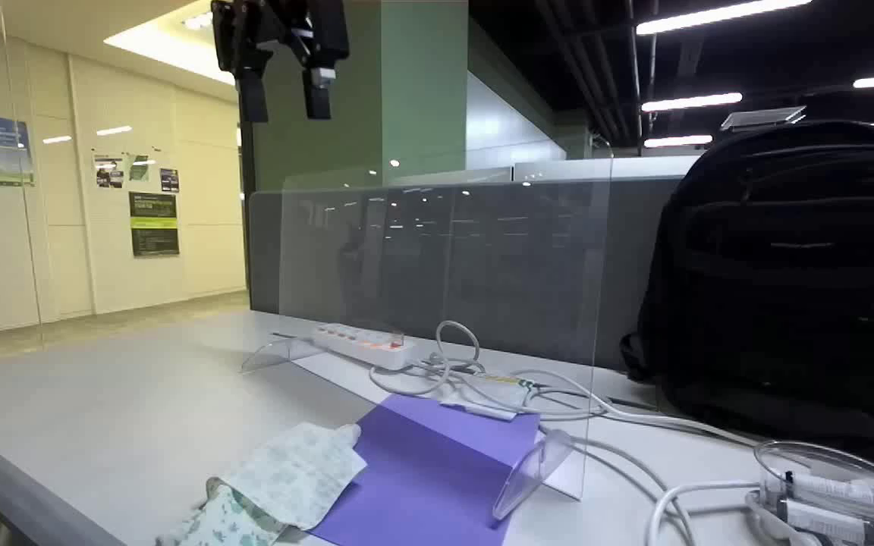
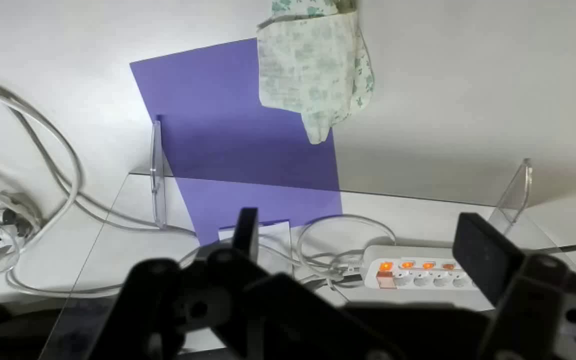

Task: Pick the cloth on the mat and put it on the countertop shield

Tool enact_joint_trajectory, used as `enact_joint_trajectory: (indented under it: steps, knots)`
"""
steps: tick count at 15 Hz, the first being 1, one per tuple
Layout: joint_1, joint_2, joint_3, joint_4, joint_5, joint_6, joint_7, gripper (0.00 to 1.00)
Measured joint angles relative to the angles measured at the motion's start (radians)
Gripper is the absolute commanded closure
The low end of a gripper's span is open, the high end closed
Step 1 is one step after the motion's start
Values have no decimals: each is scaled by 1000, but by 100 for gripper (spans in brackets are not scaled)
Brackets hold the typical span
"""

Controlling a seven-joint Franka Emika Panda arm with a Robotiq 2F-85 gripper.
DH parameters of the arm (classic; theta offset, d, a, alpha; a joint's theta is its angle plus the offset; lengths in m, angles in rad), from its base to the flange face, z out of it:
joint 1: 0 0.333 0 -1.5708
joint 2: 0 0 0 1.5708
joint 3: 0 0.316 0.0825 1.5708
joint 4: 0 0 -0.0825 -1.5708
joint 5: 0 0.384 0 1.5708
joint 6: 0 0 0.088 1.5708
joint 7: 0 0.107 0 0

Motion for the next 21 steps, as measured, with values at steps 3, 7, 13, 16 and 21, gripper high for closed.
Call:
enact_joint_trajectory:
  steps: [3, 7, 13, 16, 21]
  knots:
    - [0, 0, 0, 0, 0, 2, 0, 0]
    - [0, -1, 0, 0, 0, 3, -1, 0]
    - [0, -1, 0, 0, 0, 3, -1, 0]
    - [-7, 2, 11, -5, -11, 23, -2, 0]
    - [-56, 45, 38, -60, -64, 184, 2, 0]
